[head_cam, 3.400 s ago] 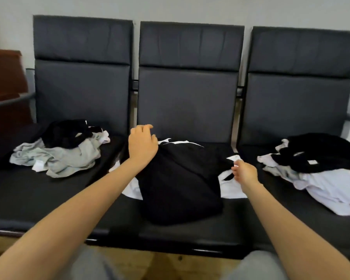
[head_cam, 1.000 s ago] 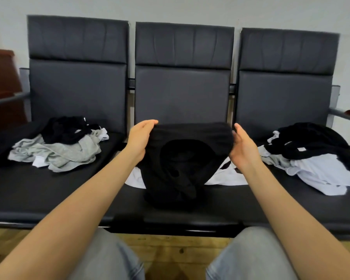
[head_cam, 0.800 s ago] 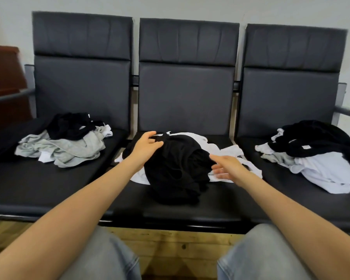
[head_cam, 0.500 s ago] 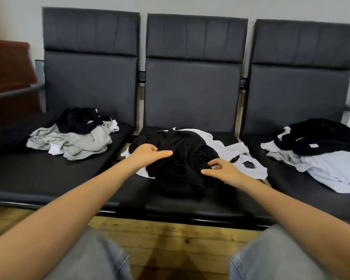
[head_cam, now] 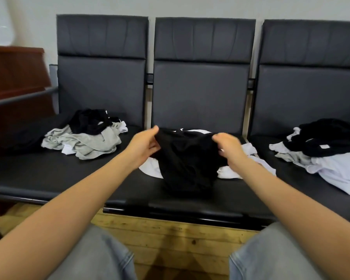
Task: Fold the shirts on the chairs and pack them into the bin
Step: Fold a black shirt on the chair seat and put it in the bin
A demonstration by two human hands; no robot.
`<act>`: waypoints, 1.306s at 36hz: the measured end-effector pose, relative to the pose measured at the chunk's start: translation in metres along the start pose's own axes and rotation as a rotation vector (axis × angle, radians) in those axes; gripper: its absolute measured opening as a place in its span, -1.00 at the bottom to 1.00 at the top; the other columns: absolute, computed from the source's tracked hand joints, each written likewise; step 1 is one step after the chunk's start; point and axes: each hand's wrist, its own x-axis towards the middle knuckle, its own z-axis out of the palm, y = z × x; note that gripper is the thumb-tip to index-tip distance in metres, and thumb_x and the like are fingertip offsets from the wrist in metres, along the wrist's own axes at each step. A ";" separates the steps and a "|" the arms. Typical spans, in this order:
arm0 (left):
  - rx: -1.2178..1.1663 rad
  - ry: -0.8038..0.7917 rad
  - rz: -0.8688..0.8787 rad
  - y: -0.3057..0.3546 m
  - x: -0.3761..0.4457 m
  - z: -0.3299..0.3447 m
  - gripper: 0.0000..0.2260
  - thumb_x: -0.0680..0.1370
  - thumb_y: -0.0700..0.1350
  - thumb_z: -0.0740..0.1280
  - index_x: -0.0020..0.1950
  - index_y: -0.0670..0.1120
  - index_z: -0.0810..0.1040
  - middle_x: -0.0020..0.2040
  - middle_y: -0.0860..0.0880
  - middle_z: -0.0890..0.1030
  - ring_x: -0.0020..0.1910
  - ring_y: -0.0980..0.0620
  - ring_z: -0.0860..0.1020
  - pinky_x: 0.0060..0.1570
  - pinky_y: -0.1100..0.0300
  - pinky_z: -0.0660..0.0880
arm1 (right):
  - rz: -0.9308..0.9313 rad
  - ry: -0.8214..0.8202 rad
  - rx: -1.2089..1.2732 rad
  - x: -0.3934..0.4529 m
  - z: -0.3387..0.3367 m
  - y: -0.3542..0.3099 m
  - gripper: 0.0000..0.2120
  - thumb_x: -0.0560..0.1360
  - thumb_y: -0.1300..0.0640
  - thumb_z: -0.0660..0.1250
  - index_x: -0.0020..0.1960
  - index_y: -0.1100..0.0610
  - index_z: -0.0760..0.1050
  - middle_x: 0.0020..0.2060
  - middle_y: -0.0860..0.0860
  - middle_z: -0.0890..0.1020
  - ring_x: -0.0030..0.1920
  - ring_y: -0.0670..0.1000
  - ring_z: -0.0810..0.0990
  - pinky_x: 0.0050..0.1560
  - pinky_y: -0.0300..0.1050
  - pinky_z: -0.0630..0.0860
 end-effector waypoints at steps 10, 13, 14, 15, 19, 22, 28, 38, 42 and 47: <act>-0.612 -0.170 0.085 0.037 -0.003 0.017 -0.70 0.62 -0.18 0.22 -0.25 -0.15 0.65 -0.26 -0.02 0.63 -0.24 0.06 0.58 -0.10 0.24 0.52 | 0.110 -0.245 0.834 -0.009 -0.043 -0.030 -0.84 0.61 0.15 0.20 -0.07 0.16 0.52 -0.31 -0.01 0.59 -0.31 -0.05 0.60 -0.25 -0.21 0.56; -0.385 -0.181 0.090 0.029 0.003 0.020 -0.73 0.62 -0.26 0.15 -0.08 -0.16 0.65 -0.16 -0.04 0.69 -0.15 0.05 0.66 -0.12 0.22 0.60 | 0.032 -0.361 0.774 -0.005 -0.044 -0.019 -0.83 0.53 0.24 0.19 0.04 0.20 0.53 -0.04 0.07 0.64 0.01 0.04 0.64 0.20 -0.09 0.50; -0.319 -0.140 0.086 0.023 0.008 0.018 -0.79 0.62 -0.27 0.17 0.01 -0.18 0.61 -0.10 -0.07 0.68 -0.10 0.04 0.65 -0.09 0.22 0.60 | 0.034 -0.386 0.688 -0.004 -0.044 -0.015 -0.77 0.51 0.27 0.18 0.10 0.23 0.53 0.03 0.10 0.64 0.08 0.06 0.62 0.26 -0.06 0.46; -0.262 -0.082 0.075 0.017 0.013 0.015 -0.84 0.61 -0.27 0.21 0.06 -0.20 0.58 -0.08 -0.09 0.66 -0.09 0.01 0.64 -0.10 0.22 0.60 | 0.045 -0.392 0.570 -0.003 -0.042 -0.010 -0.73 0.51 0.31 0.17 0.15 0.26 0.53 0.08 0.13 0.64 0.12 0.08 0.60 0.27 -0.05 0.45; -0.130 0.106 0.012 -0.003 0.027 0.004 -0.91 0.57 -0.20 0.35 -0.06 -0.23 0.56 -0.22 -0.10 0.59 -0.31 0.03 0.58 -0.33 0.26 0.55 | 0.190 -0.194 0.219 0.005 -0.038 0.019 -0.81 0.55 0.33 0.27 0.13 0.32 0.57 0.05 0.16 0.67 0.10 0.09 0.62 0.03 -0.12 0.57; -0.107 0.137 -0.002 -0.006 0.030 -0.004 -0.85 0.55 -0.09 0.39 0.01 -0.17 0.59 -0.09 -0.08 0.62 -0.17 0.01 0.60 -0.20 0.19 0.56 | 0.339 -0.058 0.268 0.014 -0.042 0.032 -0.73 0.56 0.16 0.35 0.21 0.26 0.54 0.09 0.15 0.66 0.06 0.07 0.65 -0.12 -0.10 0.59; -0.158 0.163 0.099 0.026 0.030 0.010 -0.93 0.56 -0.14 0.37 -0.09 -0.09 0.62 -0.14 0.01 0.68 -0.07 0.04 0.63 -0.10 0.20 0.54 | 0.328 0.078 0.611 0.021 -0.053 0.002 -0.83 0.60 0.10 0.29 0.12 0.17 0.56 -0.10 0.05 0.71 -0.03 0.03 0.64 -0.11 -0.10 0.55; -0.322 0.195 0.425 0.214 0.026 0.067 -0.87 0.54 -0.16 0.40 0.07 -0.12 0.62 -0.01 -0.05 0.67 -0.04 0.00 0.65 -0.13 0.16 0.58 | -0.220 0.126 0.623 0.050 -0.071 -0.193 -0.80 0.53 0.21 0.37 0.13 0.26 0.59 0.00 0.11 0.67 -0.01 0.02 0.66 0.15 -0.06 0.56; -0.309 0.121 0.634 0.294 0.005 0.086 -0.92 0.58 -0.17 0.34 0.02 -0.09 0.62 -0.02 -0.04 0.67 -0.06 0.03 0.64 -0.11 0.20 0.57 | -0.438 0.175 0.630 0.039 -0.083 -0.293 -0.97 0.53 0.16 0.39 -0.09 0.09 0.56 -0.07 -0.02 0.64 -0.09 -0.09 0.61 0.04 -0.15 0.50; -0.340 0.131 0.810 0.375 -0.023 0.104 -0.95 0.56 -0.17 0.38 -0.05 -0.12 0.63 -0.13 -0.04 0.68 -0.13 0.02 0.64 -0.19 0.20 0.56 | -0.601 0.137 0.678 0.022 -0.102 -0.379 -0.94 0.53 0.15 0.40 -0.11 0.13 0.58 -0.14 0.01 0.65 -0.07 0.02 0.60 -0.02 -0.10 0.54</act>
